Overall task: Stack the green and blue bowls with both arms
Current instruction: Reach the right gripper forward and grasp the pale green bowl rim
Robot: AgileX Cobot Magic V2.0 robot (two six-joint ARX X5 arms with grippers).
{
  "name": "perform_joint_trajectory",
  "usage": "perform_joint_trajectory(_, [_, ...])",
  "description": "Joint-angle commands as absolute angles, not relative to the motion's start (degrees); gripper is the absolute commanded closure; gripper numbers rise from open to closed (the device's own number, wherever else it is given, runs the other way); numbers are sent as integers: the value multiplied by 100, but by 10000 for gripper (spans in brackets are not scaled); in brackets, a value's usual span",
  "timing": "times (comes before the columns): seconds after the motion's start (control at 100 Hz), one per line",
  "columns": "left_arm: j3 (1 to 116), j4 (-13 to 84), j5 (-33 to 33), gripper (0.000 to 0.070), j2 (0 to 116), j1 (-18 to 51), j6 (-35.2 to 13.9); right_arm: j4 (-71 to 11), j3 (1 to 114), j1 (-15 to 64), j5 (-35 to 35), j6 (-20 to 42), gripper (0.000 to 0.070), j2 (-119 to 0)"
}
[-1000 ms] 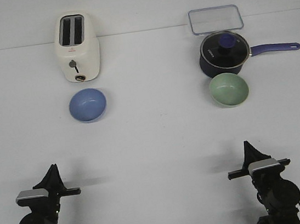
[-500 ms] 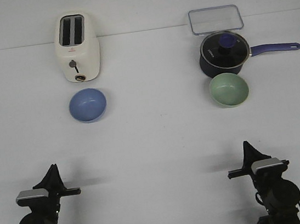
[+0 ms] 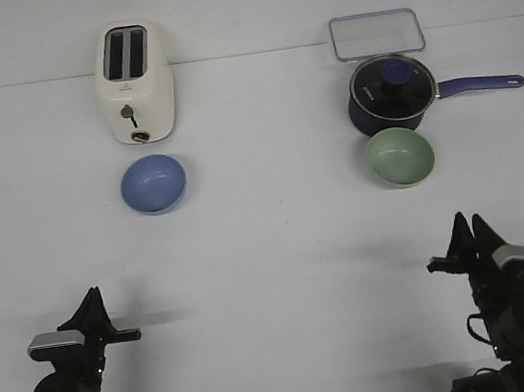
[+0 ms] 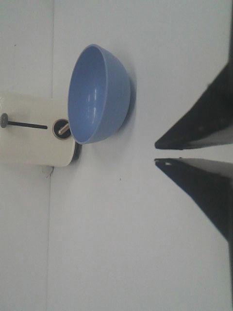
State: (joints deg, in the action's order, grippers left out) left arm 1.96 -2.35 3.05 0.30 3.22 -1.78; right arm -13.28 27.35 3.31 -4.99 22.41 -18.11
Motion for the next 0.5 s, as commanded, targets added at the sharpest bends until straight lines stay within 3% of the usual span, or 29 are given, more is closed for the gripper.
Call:
perform_joint_trajectory(0.0, [80, -294, 296, 685, 19, 327, -106, -1623, 3369, 336, -609, 1870, 284, -2768])
perform_joint_trajectory(0.28, [80, -294, 298, 685, 19, 327, -106, -2759, 5610, -19, -530, 1522, 284, -6243])
perform_joint_trajectory(0.49, [80, -294, 296, 685, 19, 327, -106, -2919, 6584, -552, 16, 1461, 285, -8355])
